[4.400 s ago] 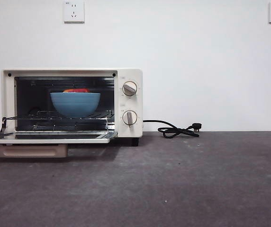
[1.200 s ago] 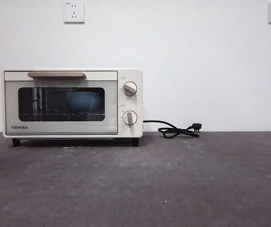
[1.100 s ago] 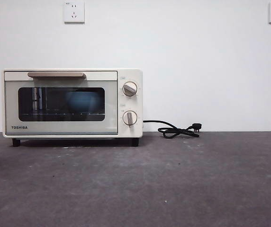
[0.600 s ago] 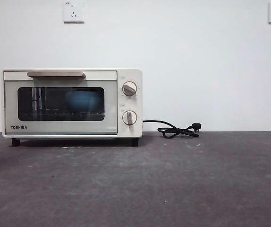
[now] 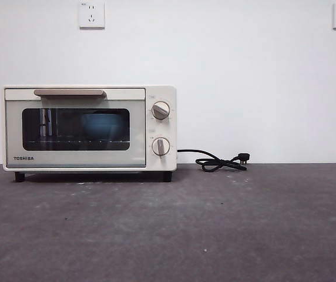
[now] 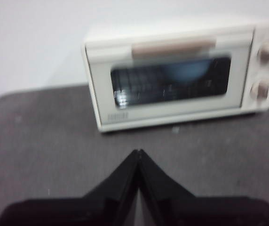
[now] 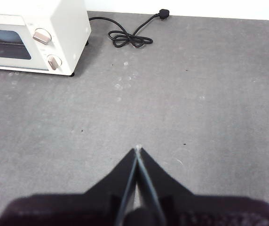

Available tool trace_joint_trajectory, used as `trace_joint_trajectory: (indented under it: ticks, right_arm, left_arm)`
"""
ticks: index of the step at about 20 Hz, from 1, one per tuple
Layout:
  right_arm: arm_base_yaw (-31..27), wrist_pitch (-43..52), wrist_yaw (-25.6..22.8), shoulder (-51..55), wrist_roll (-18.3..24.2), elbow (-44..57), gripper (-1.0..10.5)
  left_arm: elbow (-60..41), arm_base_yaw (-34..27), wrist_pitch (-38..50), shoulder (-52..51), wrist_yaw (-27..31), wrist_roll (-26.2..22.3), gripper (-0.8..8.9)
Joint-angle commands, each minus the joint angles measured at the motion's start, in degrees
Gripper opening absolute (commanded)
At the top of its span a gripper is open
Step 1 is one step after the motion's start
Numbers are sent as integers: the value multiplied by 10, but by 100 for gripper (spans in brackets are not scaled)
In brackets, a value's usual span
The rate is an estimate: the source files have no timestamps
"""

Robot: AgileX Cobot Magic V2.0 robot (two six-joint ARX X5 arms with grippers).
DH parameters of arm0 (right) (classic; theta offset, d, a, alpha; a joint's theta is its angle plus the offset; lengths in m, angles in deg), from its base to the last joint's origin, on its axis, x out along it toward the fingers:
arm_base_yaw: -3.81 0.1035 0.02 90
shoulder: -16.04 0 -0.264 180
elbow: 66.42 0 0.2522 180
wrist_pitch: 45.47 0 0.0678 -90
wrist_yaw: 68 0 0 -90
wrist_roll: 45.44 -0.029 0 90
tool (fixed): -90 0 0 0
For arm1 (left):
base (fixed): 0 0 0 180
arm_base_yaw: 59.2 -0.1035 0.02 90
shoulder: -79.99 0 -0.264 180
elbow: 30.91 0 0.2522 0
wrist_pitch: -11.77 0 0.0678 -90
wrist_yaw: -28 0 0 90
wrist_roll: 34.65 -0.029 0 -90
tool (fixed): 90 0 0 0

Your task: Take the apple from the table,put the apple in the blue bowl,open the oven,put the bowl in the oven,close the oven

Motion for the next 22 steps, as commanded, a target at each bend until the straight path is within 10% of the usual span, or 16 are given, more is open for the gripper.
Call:
trace_joint_trajectory:
  ticks: [1, 22]
  right_arm:
    - [0, -16, -1, 0, -2, 5, 4]
    - [0, -16, -1, 0, -2, 5, 4]
  left_arm:
    - [-41, 7, 5, -35, 12, -6, -4]
    - [-95, 16, -31, -65, 34, 7, -4]
